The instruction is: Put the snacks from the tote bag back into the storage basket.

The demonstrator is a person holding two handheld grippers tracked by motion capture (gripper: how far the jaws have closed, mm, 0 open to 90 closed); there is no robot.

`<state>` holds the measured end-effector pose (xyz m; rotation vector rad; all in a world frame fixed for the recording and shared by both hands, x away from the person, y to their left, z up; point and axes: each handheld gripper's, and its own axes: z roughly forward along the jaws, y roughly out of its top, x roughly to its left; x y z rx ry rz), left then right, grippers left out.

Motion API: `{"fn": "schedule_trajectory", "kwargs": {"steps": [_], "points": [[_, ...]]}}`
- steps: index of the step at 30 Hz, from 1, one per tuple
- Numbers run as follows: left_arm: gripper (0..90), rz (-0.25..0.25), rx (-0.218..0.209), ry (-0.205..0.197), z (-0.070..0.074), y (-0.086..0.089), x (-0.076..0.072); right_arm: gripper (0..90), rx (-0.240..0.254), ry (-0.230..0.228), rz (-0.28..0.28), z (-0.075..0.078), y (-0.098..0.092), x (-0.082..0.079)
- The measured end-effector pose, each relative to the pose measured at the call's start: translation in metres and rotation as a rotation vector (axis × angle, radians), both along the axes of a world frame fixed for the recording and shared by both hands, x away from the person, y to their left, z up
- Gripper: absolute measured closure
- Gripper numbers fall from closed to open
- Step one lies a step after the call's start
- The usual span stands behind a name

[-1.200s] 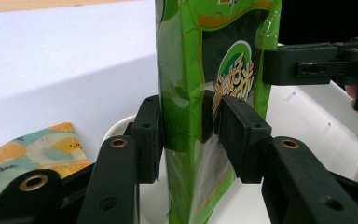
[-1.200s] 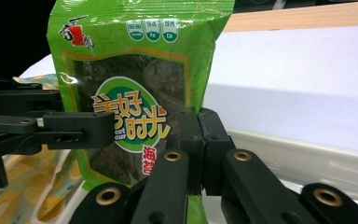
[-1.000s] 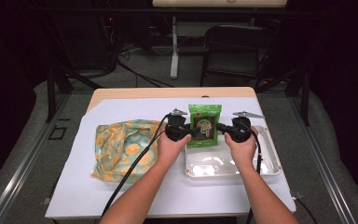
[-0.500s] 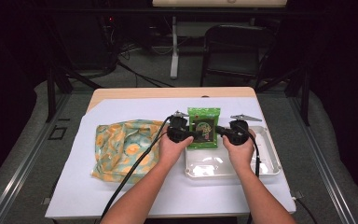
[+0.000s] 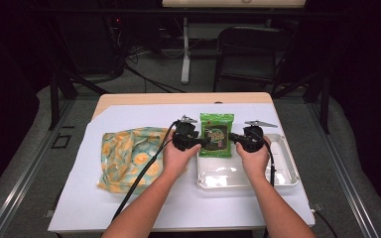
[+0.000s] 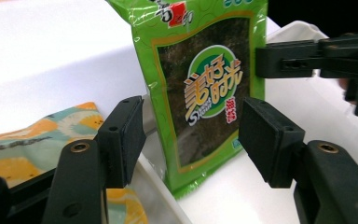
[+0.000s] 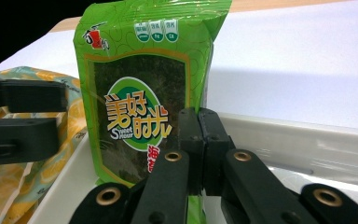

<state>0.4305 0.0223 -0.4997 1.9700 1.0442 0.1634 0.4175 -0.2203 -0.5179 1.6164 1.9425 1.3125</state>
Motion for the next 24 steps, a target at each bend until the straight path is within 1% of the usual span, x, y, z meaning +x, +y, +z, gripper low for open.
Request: {"fn": "schedule_trajectory", "kwargs": {"steps": [2, 3, 4, 5, 8, 10, 12, 13, 17, 18, 19, 21, 22, 24], "points": [[40.5, -0.002, -0.006, -0.01, 0.005, 0.003, -0.002, 89.7, 0.007, 0.014, -0.005, 0.0, -0.001, 0.002], [40.5, 0.012, -0.004, -0.023, 0.007, 0.004, -0.004, 89.7, 0.014, 0.023, -0.006, -0.001, -0.002, 0.003], [40.6, -0.003, -0.012, -0.021, 0.009, 0.006, -0.005, 89.7, 0.017, 0.028, -0.01, -0.001, -0.002, 0.004], [40.7, -0.009, -0.013, -0.028, 0.013, 0.008, -0.007, 89.7, 0.013, 0.032, -0.011, 0.0, -0.002, 0.005], [41.2, -0.014, -0.023, -0.042, 0.02, 0.012, -0.012, 89.7, 0.001, 0.038, -0.013, 0.001, 0.001, 0.009], [41.6, -0.013, -0.037, -0.059, 0.024, 0.016, -0.015, 89.6, -0.006, 0.046, -0.014, 0.001, 0.002, 0.012], [41.7, -0.01, -0.074, -0.064, 0.027, 0.022, -0.018, 89.7, -0.003, 0.052, -0.02, 0.0, 0.002, 0.015], [41.8, -0.007, -0.085, -0.066, 0.028, 0.025, -0.019, 89.6, -0.003, 0.058, -0.022, 0.0, 0.002, 0.016], [41.8, -0.001, -0.075, -0.07, 0.03, 0.035, -0.023, 89.6, 0.006, 0.079, -0.034, -0.003, 0.0, 0.02], [41.8, -0.001, -0.083, -0.075, 0.03, 0.038, -0.025, 89.6, 0.014, 0.081, -0.041, -0.004, 0.001, 0.021], [41.8, 0.003, -0.102, -0.071, 0.03, 0.04, -0.026, 89.6, 0.018, 0.091, -0.042, -0.005, 0.0, 0.022], [41.8, 0.004, -0.107, -0.071, 0.029, 0.046, -0.028, 89.5, 0.018, 0.101, -0.05, -0.006, 0.0, 0.023], [41.8, 0.005, -0.11, -0.069, 0.029, 0.048, -0.029, 89.5, 0.027, 0.096, -0.057, -0.007, 0.0, 0.024], [41.8, 0.004, -0.093, -0.07, 0.03, 0.052, -0.032, 89.4, 0.026, 0.102, -0.051, -0.007, 0.0, 0.024]]}}
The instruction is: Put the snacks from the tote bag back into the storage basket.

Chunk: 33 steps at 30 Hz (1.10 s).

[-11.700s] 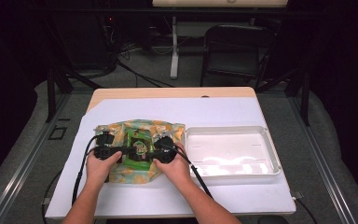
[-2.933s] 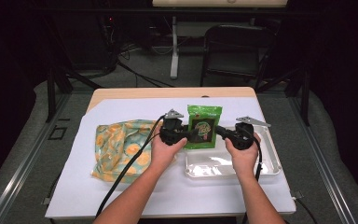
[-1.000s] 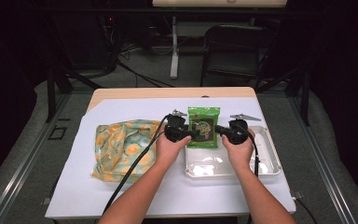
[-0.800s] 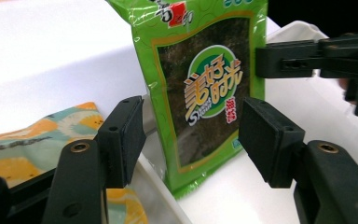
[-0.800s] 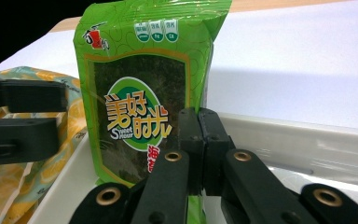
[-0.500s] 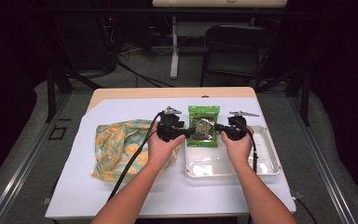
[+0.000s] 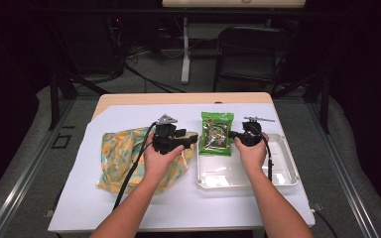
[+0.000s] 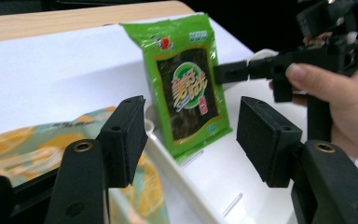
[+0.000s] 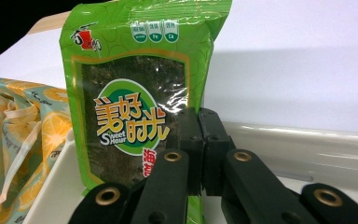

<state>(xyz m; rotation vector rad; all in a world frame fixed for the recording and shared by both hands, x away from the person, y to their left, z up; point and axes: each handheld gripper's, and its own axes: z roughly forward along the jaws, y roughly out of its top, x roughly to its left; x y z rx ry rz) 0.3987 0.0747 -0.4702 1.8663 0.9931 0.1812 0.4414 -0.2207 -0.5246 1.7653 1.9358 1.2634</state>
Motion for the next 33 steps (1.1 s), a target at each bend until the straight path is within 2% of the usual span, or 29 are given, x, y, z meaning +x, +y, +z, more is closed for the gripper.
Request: {"fn": "schedule_trajectory", "kwargs": {"steps": [4, 7, 12, 14, 17, 25, 28, 33], "points": [[41.8, 0.007, -0.035, -0.005, 0.0, 0.01, -0.005, 89.3, -0.009, 0.0, 0.001, 0.001, 0.001, 0.001], [41.8, 0.011, -0.034, -0.01, 0.0, 0.018, -0.009, 89.1, -0.009, -0.001, -0.001, 0.001, 0.001, 0.0], [41.8, 0.023, -0.061, -0.02, 0.001, 0.035, -0.016, 89.0, -0.013, -0.005, -0.002, 0.001, 0.0, 0.001], [41.8, 0.031, -0.053, -0.026, 0.002, 0.041, -0.019, 89.0, -0.01, -0.005, -0.002, 0.001, 0.0, 0.001], [41.7, 0.044, -0.064, -0.041, 0.003, 0.05, -0.023, 89.0, -0.008, -0.009, -0.012, 0.001, 0.001, 0.0], [41.6, 0.065, -0.061, -0.04, 0.0, 0.068, -0.027, 86.8, -0.026, -0.008, -0.024, 0.002, 0.003, -0.002], [41.6, 0.075, -0.062, -0.037, 0.0, 0.073, -0.027, 84.9, -0.047, -0.003, -0.014, 0.003, 0.002, -0.004], [41.5, 0.084, -0.066, -0.035, 0.0, 0.079, -0.027, 77.0, -0.057, -0.036, -0.009, 0.005, 0.003, -0.008]]}}
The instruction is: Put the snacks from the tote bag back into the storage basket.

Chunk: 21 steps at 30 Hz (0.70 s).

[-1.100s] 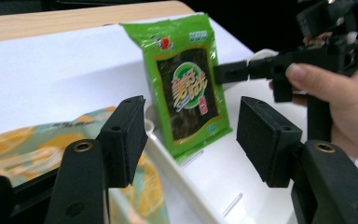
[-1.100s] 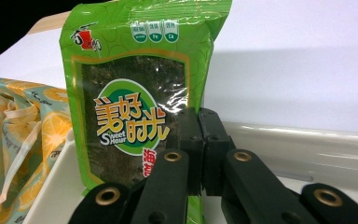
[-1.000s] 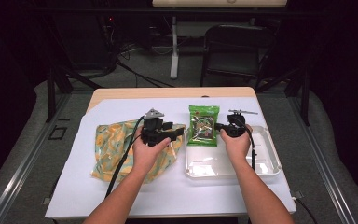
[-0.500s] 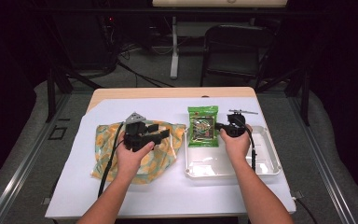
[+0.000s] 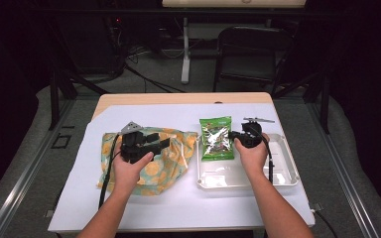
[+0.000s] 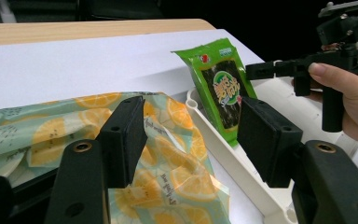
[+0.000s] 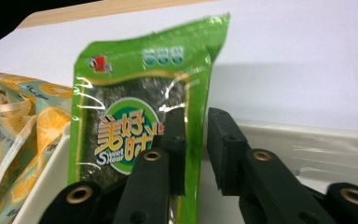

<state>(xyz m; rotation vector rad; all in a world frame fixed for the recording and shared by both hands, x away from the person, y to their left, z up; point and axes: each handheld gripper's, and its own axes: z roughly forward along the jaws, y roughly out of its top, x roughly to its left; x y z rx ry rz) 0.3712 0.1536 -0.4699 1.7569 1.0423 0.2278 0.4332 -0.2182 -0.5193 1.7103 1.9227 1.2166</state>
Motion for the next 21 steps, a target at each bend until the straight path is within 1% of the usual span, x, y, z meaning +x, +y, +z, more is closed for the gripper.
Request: {"fn": "schedule_trajectory", "kwargs": {"steps": [3, 4, 6, 7, 8, 11, 14, 17, 18, 19, 20, 21], "points": [[41.5, 0.008, -0.004, -0.002, 0.0, 0.003, 0.0, 75.3, -0.029, -0.007, 0.013, 0.004, 0.001, -0.003], [41.4, 0.008, -0.002, 0.0, -0.001, 0.003, 0.0, 73.3, -0.027, -0.013, 0.016, 0.004, 0.002, -0.004], [41.4, 0.015, -0.003, 0.001, -0.001, 0.004, 0.0, 69.1, -0.037, -0.019, 0.023, 0.006, 0.003, -0.005], [41.3, 0.016, 0.001, 0.0, -0.002, 0.005, 0.0, 68.7, -0.036, -0.023, 0.025, 0.007, 0.003, -0.006], [41.2, 0.018, 0.004, 0.002, -0.002, 0.005, 0.0, 67.7, -0.045, -0.017, 0.034, 0.008, 0.003, -0.007], [41.2, 0.019, 0.004, 0.007, -0.004, 0.006, 0.0, 63.7, -0.049, -0.016, 0.055, 0.009, 0.005, -0.008], [41.1, 0.021, 0.008, 0.008, -0.004, 0.007, 0.001, 61.2, -0.061, -0.01, 0.071, 0.011, 0.007, -0.011], [41.0, 0.026, 0.01, 0.005, -0.004, 0.008, 0.001, 58.9, -0.062, -0.016, 0.085, 0.014, 0.009, -0.015], [41.0, 0.031, 0.009, 0.009, -0.004, 0.009, 0.001, 58.2, -0.065, -0.017, 0.091, 0.015, 0.009, -0.016], [41.1, 0.032, 0.009, 0.009, -0.003, 0.01, 0.001, 57.5, -0.059, -0.022, 0.096, 0.016, 0.011, -0.017], [41.1, 0.034, 0.009, 0.005, -0.003, 0.01, 0.001, 57.0, -0.072, -0.018, 0.108, 0.017, 0.011, -0.019], [41.0, 0.037, 0.011, 0.006, -0.003, 0.011, 0.001, 56.7, -0.073, -0.018, 0.112, 0.019, 0.013, -0.021]]}}
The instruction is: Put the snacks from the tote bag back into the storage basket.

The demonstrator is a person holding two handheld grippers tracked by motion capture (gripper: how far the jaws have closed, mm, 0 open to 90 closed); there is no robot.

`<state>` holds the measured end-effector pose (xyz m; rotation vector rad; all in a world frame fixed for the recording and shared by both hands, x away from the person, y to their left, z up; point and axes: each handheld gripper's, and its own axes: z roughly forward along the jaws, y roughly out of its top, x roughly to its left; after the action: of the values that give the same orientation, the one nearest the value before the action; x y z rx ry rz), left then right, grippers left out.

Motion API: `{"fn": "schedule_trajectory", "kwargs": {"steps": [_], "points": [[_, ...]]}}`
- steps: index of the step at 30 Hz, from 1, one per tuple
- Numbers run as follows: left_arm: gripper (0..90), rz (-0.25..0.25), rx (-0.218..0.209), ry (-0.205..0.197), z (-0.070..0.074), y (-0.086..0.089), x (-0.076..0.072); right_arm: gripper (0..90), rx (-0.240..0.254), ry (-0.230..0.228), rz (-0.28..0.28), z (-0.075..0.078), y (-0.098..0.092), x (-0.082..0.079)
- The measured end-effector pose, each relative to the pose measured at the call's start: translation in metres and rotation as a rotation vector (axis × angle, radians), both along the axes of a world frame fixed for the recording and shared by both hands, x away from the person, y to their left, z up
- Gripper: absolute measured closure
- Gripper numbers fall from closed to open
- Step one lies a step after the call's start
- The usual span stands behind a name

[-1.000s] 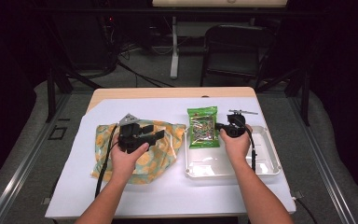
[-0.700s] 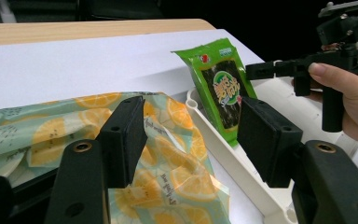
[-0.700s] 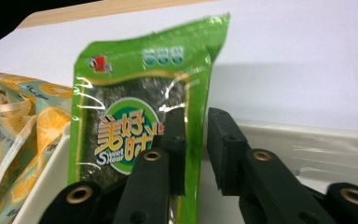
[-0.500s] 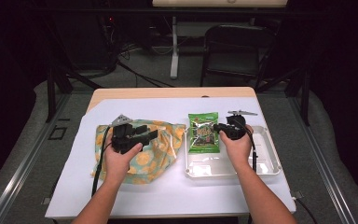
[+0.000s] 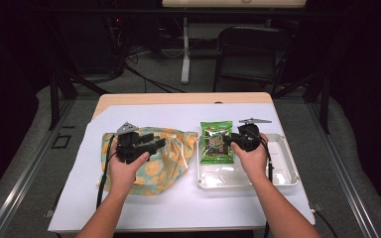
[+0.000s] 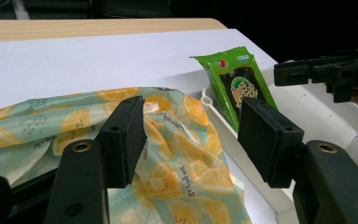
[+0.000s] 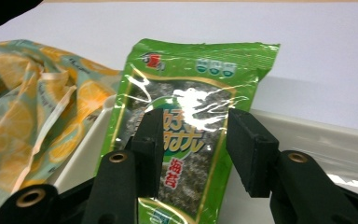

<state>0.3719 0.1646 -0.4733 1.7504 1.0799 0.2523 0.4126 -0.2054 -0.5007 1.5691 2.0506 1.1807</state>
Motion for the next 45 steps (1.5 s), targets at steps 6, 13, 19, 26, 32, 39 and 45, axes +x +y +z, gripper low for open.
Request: {"fn": "schedule_trajectory", "kwargs": {"steps": [6, 13, 19, 26, 32, 39, 45], "points": [[41.0, 0.011, 0.002, -0.001, 0.0, 0.004, 0.001, 55.1, -0.042, -0.037, 0.042, 0.006, 0.009, -0.014], [40.9, 0.025, 0.006, -0.008, 0.001, 0.007, 0.0, 53.3, -0.078, -0.043, 0.116, 0.01, 0.022, -0.031], [40.9, 0.034, 0.015, -0.001, 0.001, 0.012, -0.001, 53.2, -0.085, -0.062, 0.156, 0.012, 0.033, -0.05], [40.9, 0.046, 0.012, 0.008, -0.001, 0.016, 0.0, 53.3, -0.066, -0.115, 0.175, 0.01, 0.037, -0.069], [40.9, 0.058, 0.022, 0.015, -0.004, 0.021, 0.001, 53.3, -0.075, -0.148, 0.174, 0.003, 0.032, -0.078], [40.9, 0.07, 0.036, 0.032, -0.01, 0.025, 0.002, 53.4, -0.067, -0.133, 0.16, -0.007, 0.03, -0.077], [40.9, 0.07, 0.039, 0.032, -0.012, 0.025, 0.002, 52.7, -0.073, -0.112, 0.175, -0.01, 0.031, -0.075]]}}
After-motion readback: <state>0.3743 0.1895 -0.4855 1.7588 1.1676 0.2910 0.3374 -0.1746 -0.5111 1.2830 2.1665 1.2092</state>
